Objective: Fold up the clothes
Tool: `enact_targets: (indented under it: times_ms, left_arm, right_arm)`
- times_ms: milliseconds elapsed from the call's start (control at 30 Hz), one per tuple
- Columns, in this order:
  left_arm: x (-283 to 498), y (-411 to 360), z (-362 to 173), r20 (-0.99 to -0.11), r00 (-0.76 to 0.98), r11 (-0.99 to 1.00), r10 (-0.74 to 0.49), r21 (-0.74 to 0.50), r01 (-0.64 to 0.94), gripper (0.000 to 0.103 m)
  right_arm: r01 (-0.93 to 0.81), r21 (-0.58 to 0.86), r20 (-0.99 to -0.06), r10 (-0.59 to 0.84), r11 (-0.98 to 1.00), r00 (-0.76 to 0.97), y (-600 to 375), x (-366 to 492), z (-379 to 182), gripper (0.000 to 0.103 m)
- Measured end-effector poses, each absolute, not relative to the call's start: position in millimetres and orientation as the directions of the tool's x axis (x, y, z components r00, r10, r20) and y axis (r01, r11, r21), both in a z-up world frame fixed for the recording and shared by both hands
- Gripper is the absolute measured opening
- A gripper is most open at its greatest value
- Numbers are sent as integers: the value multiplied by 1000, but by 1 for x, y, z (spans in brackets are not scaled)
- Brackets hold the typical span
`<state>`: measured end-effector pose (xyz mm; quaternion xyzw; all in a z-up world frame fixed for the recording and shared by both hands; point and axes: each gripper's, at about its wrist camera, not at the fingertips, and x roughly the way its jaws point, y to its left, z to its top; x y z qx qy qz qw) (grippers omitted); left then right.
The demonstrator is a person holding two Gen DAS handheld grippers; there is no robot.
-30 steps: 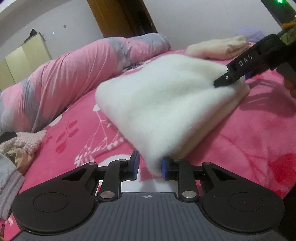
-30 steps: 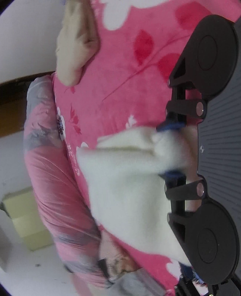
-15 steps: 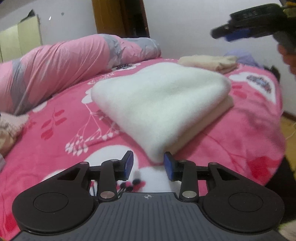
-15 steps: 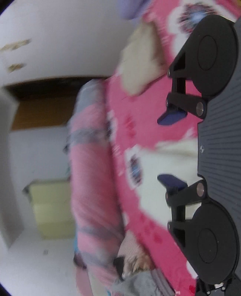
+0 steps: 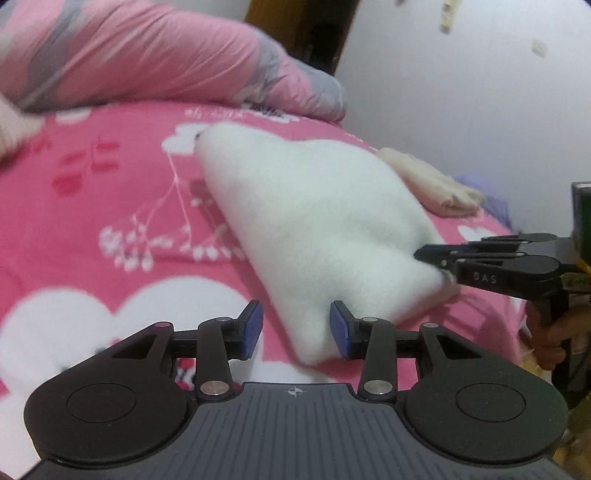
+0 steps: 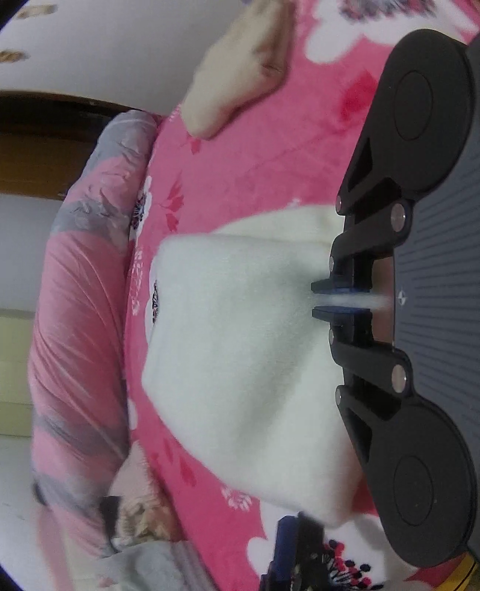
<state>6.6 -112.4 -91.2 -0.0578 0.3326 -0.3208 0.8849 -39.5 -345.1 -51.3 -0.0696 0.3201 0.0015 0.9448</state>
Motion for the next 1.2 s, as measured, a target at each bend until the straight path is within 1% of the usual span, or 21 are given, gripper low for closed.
enact_targets:
  times_ms: [67,133,200,267,400,467,600,667,700,733,800,867,967,1067,1100,1200]
  left_arm:
    - [8,-106,-93,-550,566,785,-615,-350,512,40]
    - [8,-100,-91,-534,567,777,-627,-381,501,40]
    - [7,-94,-87,-510,569,764,-645,-407,501,40]
    - [9,-92,-80,-481,570,746,-666,-407,527,41]
    - [10,-105,-74,-468,557,722,-686,-343,601,47]
    - [14,-116,-78,-492,539,718,-683,-320,618,49]
    - [21,-128,-89,-547,529,736,-649,-275,618,50]
    - [25,-126,-94,-565,512,739,-647,-300,603,51]
    - [29,-125,-96,-574,499,739,-649,-321,592,51]
    - [32,-123,-99,-580,486,737,-654,-343,582,51]
    - [34,-122,-102,-579,477,733,-661,-363,575,51]
    - [32,-122,-102,-577,481,733,-661,-356,579,51]
    - [30,-123,-101,-573,489,734,-658,-343,586,51]
    - [30,-122,-103,-567,492,734,-661,-352,580,51]
    - [30,-122,-104,-565,493,734,-662,-357,577,51]
    - [27,-121,-105,-557,500,734,-663,-351,581,51]
  right_arm:
    - [-53,-139,-570,-36,989,821,-335,-40,-32,6]
    - [-96,-113,-506,26,989,862,-318,-38,-9,6]
    - [-156,-99,-463,93,983,881,-299,-32,5,6]
    - [-200,-86,-459,139,976,877,-287,-21,6,6]
    - [-182,-43,-503,136,982,853,-284,-1,-5,6]
    - [-161,-7,-519,134,987,844,-287,4,-12,6]
    - [-151,15,-511,137,988,848,-297,4,-9,6]
    - [-135,-26,-577,95,991,811,-299,14,-25,5]
    - [-134,-59,-613,70,989,787,-301,21,-44,5]
    - [-139,-77,-608,64,987,792,-306,21,-60,4]
    - [-157,-83,-585,79,984,807,-312,17,-67,4]
    - [-141,-72,-604,69,987,794,-311,20,-61,4]
    - [-144,-100,-626,50,984,779,-303,23,-41,5]
    - [-169,-35,-561,121,985,819,-299,26,-10,5]
    - [-182,-27,-552,137,983,822,-297,30,-9,6]
    - [-198,-42,-583,137,979,801,-301,47,-39,4]
